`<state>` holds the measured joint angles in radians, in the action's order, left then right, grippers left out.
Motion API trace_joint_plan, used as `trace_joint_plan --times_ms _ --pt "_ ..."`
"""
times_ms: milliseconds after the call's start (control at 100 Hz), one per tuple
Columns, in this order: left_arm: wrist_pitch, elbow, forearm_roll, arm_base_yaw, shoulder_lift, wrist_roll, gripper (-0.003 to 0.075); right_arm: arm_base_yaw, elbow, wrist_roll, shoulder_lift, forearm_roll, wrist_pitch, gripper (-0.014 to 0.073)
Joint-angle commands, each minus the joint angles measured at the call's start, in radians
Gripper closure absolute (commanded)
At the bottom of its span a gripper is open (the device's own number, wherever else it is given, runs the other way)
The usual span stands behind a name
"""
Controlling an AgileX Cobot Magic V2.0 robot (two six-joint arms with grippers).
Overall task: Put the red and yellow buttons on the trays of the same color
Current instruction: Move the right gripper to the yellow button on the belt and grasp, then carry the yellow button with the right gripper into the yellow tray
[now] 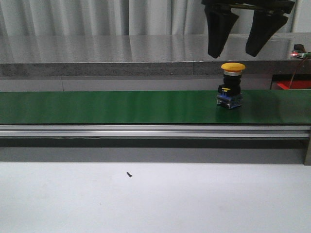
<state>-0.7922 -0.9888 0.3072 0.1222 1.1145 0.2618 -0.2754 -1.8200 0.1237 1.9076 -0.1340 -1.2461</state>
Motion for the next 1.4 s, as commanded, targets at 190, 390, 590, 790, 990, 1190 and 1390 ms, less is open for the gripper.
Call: trace_joint_plan --times_ms 190,390,590,790,990,1190,1390 --pt "0.049 -0.027 0.026 -0.008 -0.022 0.001 0.0740 0.002 -0.023 -0.020 0.013 0.107 -0.007 -0.0034" --pt "0.049 -0.027 0.026 -0.008 -0.022 0.001 0.0740 0.005 -0.023 -0.020 0.046 0.112 -0.016 -0.0034" --pt "0.049 -0.027 0.026 -0.008 -0.022 0.001 0.0740 0.013 -0.023 -0.020 0.086 0.114 -0.060 -0.0034" --pt "0.049 -0.027 0.026 -0.008 -0.022 0.001 0.0740 0.058 -0.023 -0.036 0.092 0.114 -0.087 -0.0001" --pt "0.049 -0.027 0.026 -0.008 -0.022 0.001 0.0740 0.102 -0.023 -0.054 0.092 0.115 -0.088 0.0242" --pt "0.049 -0.027 0.026 -0.008 -0.022 0.001 0.0740 0.102 -0.023 -0.055 0.092 0.115 -0.088 0.0373" --pt "0.049 -0.027 0.026 -0.008 -0.022 0.001 0.0740 0.102 -0.023 -0.055 0.058 0.115 -0.088 0.0377"
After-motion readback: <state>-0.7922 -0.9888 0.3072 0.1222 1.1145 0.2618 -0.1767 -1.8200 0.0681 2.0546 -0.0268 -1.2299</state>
